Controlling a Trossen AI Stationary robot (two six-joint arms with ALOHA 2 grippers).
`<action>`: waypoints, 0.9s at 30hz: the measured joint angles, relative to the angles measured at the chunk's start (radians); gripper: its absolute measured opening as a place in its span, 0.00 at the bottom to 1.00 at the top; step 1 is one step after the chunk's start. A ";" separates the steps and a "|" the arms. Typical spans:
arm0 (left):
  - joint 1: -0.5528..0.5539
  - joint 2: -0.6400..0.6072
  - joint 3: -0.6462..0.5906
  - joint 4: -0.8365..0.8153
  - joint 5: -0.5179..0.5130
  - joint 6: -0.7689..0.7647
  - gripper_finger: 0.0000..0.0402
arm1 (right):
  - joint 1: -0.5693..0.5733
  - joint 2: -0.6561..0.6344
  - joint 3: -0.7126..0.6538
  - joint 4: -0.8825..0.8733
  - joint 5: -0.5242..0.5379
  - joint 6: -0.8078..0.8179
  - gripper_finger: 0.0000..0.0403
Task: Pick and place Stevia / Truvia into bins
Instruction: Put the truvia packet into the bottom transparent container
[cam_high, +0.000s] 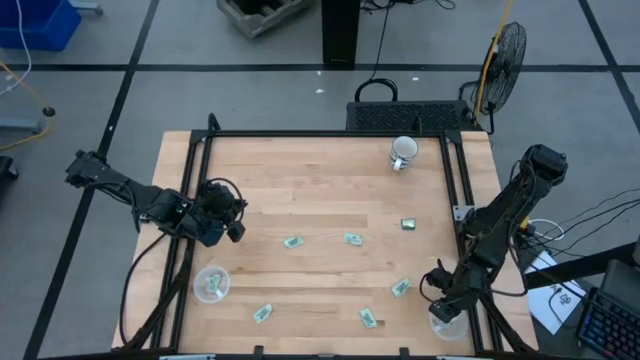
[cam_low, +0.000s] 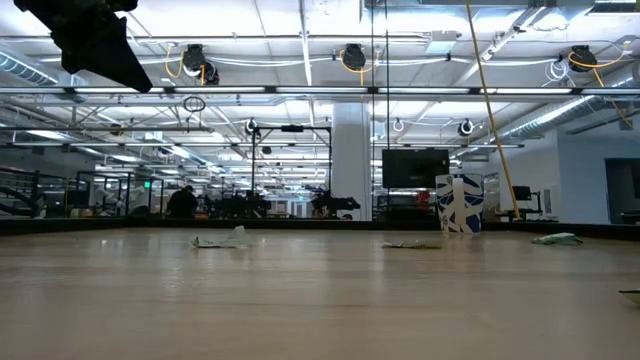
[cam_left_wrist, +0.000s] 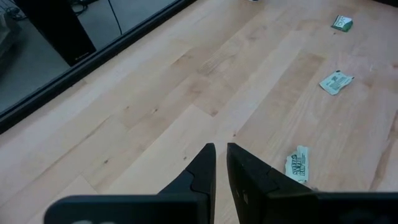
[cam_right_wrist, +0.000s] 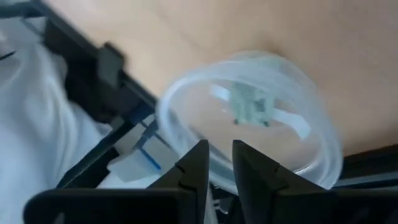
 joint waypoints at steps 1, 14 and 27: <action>0.000 0.000 0.000 0.000 0.000 0.000 0.12 | 0.000 -0.019 0.000 0.000 0.035 -0.015 0.17; 0.000 0.000 0.000 0.000 -0.004 0.001 0.12 | -0.051 -0.293 0.000 -0.228 0.749 -0.569 0.11; 0.000 0.000 0.000 0.001 -0.028 0.005 0.12 | -0.318 -0.307 -0.159 -0.404 0.915 -0.757 0.13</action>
